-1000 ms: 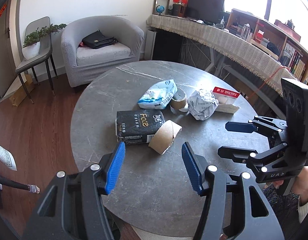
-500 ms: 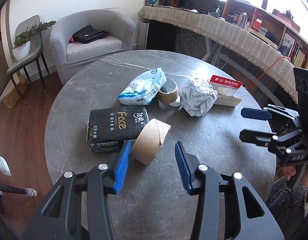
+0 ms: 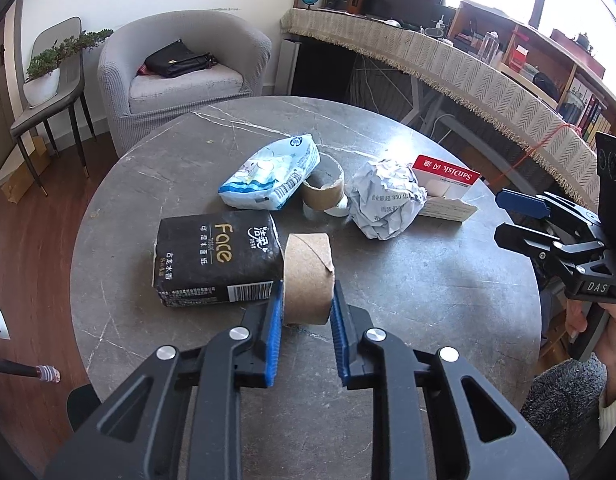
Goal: Collect trash
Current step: 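Grasp the crumpled white paper with the right gripper while the left gripper holds the tape roll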
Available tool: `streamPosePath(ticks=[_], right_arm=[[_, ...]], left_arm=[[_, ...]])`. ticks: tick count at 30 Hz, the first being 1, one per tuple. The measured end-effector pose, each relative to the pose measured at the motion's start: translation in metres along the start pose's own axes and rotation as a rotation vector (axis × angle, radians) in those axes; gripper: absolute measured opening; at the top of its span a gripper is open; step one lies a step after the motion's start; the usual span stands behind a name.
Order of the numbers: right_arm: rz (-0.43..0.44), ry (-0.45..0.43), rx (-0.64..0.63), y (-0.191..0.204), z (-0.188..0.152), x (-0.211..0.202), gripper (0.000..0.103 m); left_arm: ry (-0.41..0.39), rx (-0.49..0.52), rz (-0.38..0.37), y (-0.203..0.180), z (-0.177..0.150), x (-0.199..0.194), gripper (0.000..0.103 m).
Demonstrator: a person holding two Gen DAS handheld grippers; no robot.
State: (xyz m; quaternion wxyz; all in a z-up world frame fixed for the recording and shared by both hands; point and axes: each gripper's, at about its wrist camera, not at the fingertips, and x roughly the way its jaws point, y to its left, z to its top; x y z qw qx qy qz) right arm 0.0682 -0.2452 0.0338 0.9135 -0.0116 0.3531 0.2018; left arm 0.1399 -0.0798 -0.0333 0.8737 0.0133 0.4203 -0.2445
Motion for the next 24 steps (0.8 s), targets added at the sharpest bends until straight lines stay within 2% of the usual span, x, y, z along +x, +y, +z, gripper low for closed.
streamPosePath(ticks=[6, 9, 13, 19, 24], right_arm=[[0.032, -0.015, -0.056, 0.008, 0.014, -0.002, 0.066], [0.041, 0.003, -0.098, 0.017, 0.021, 0.006, 0.059], [0.05, 0.02, -0.169, 0.035, 0.034, 0.021, 0.058], [0.034, 0.073, -0.253, 0.055, 0.043, 0.05, 0.057], [0.0, 0.092, -0.284, 0.061, 0.048, 0.062, 0.052]], left_arm=[[-0.009, -0.05, -0.035, 0.004, 0.0, -0.006, 0.024], [-0.015, -0.073, -0.061, 0.005, 0.0, -0.01, 0.024], [-0.029, -0.084, -0.067, 0.004, 0.0, -0.015, 0.024], [-0.058, -0.122, -0.098, 0.012, 0.001, -0.027, 0.024], [-0.072, -0.143, -0.104, 0.02, -0.001, -0.037, 0.024]])
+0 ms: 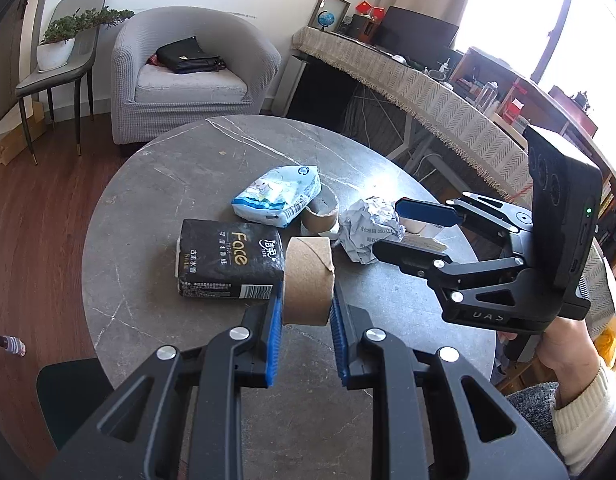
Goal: Collect trash
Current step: 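Grasp the crumpled white paper with the right gripper while the left gripper holds the tape roll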
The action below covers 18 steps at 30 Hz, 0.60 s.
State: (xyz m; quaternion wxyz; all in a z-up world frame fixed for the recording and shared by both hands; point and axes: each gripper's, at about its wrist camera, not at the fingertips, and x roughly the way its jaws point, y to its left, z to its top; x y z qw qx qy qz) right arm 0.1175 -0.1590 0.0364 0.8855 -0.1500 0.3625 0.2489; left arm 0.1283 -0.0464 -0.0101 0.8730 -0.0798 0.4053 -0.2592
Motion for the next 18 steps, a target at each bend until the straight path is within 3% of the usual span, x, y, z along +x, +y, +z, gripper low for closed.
streamPosePath(ticks=[8, 18], right_arm=[[-0.038, 0.036, -0.006, 0.004, 0.009, 0.016, 0.041], [-0.13, 0.124, -0.031, 0.012, 0.014, 0.038, 0.036]], left_arm=[[-0.016, -0.025, 0.003, 0.019, -0.004, -0.021, 0.024], [-0.048, -0.065, 0.021, 0.05, -0.011, -0.051, 0.024]])
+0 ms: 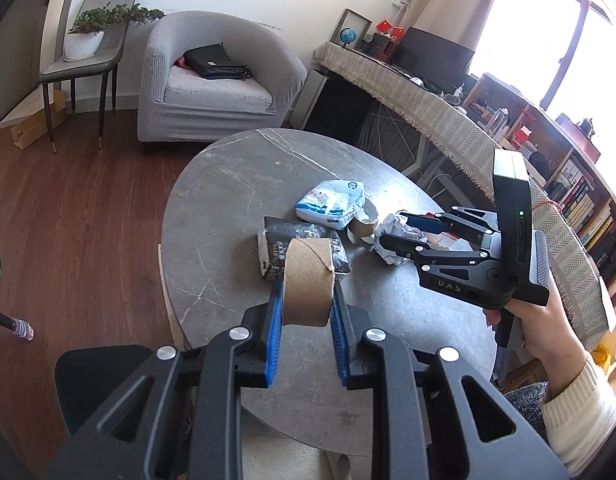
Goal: Collect trash
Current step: 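Grasp the crumpled white paper with the right gripper while the left gripper holds the tape roll, then carry the tape roll and crumpled paper over the bin and release both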
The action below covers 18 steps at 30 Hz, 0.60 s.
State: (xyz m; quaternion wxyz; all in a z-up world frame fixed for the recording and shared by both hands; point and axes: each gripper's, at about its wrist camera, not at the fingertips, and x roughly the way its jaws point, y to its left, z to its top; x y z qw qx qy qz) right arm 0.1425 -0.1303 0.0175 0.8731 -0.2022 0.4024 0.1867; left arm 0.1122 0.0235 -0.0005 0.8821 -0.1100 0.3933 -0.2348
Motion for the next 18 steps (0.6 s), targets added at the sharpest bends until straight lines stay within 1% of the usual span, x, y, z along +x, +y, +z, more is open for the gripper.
streamPosePath(ticks=[3, 6, 10, 13, 18], right_arm=[[-0.009, 0.012, 0.001, 0.001, 0.001, -0.001, 0.033], [-0.01, 0.005, 0.001, 0.005, 0.005, -0.008, 0.032], [-0.005, -0.028, 0.001, 0.013, 0.014, -0.027, 0.032], [0.019, -0.054, 0.016, 0.018, 0.018, -0.039, 0.032], [0.046, -0.106, 0.003, 0.034, 0.036, -0.058, 0.032]], left_arm=[[-0.01, -0.013, 0.004, 0.008, -0.001, -0.008, 0.024], [-0.021, -0.023, 0.007, 0.015, -0.002, -0.016, 0.024], [-0.037, -0.037, 0.01, 0.026, -0.003, -0.027, 0.024], [-0.046, -0.048, 0.017, 0.032, -0.005, -0.034, 0.024], [-0.045, -0.063, 0.048, 0.042, -0.011, -0.042, 0.024]])
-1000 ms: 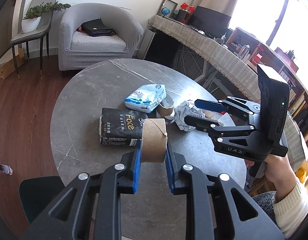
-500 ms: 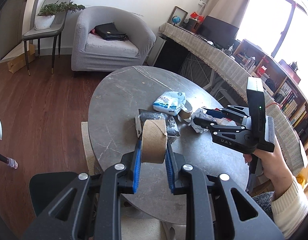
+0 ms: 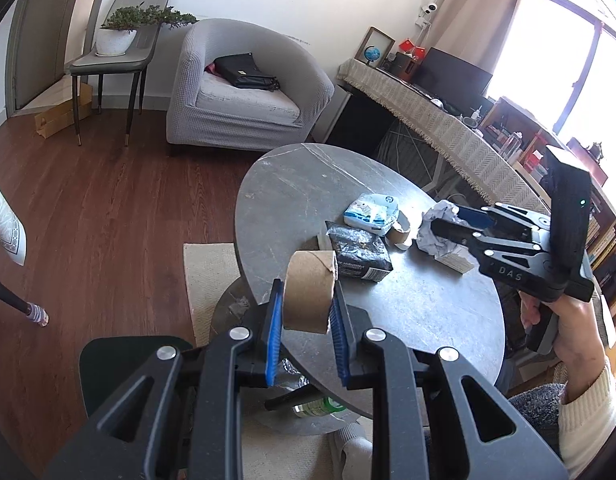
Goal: Collect trash
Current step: 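Carry the tape roll and crumpled paper over the bin and release both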
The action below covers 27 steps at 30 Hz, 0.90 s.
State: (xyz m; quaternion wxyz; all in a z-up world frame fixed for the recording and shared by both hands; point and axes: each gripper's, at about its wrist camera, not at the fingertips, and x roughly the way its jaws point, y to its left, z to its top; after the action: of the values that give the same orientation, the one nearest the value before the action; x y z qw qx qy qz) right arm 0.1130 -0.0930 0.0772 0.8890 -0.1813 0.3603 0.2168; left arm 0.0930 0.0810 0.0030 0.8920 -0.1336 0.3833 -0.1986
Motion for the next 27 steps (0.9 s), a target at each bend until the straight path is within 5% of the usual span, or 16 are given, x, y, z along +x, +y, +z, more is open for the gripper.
streamPosePath(ticks=[15, 27], right_arm=[[0.289, -0.072, 0.027, 0.07, 0.04, 0.018, 0.032], [0.403, 0.003, -0.055, 0.156, 0.053, 0.045, 0.032]], left_arm=[[0.114, -0.093, 0.174, 0.076, -0.039, 0.011, 0.024], [0.28, -0.169, 0.286, 0.146, -0.093, 0.024, 0.024]])
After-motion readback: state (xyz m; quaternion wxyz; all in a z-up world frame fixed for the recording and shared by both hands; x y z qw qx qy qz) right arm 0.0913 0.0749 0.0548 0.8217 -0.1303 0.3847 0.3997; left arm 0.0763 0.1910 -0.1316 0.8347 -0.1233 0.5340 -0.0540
